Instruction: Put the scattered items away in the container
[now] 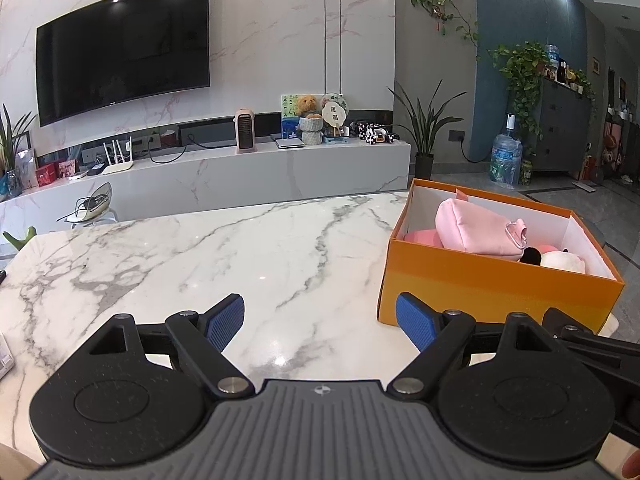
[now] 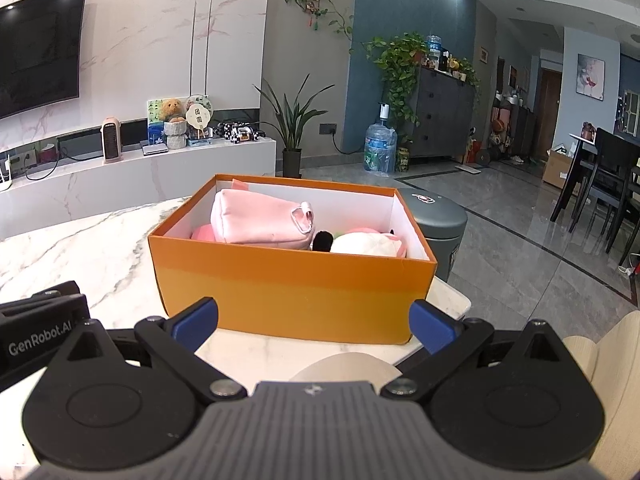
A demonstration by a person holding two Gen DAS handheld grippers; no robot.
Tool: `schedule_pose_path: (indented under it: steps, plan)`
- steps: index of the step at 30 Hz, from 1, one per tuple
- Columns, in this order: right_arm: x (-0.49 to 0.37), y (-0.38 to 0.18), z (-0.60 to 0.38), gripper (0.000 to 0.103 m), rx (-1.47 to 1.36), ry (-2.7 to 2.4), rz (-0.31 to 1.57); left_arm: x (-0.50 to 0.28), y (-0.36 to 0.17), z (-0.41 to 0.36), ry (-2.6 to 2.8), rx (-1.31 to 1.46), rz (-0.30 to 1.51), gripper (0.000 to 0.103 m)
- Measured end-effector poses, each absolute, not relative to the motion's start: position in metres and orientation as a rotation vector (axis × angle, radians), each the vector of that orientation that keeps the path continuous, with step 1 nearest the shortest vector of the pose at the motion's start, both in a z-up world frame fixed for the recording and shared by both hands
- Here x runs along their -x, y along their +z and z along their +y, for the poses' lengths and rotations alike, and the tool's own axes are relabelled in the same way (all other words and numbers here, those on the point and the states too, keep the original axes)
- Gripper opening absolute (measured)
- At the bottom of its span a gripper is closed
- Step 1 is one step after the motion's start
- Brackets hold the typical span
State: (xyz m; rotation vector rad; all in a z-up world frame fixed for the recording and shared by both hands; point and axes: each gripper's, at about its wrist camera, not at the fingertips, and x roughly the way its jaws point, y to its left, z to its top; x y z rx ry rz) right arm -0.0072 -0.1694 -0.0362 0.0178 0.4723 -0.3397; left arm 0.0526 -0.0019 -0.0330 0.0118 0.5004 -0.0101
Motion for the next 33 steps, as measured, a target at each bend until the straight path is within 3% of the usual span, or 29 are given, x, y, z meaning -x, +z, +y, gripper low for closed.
schedule_pose_path:
  steps: [33]
  plan:
    - [0.021, -0.02, -0.151, 0.102, 0.001, -0.324, 0.385, -0.038, -0.01, 0.012, 0.028, -0.039, 0.411, 0.097]
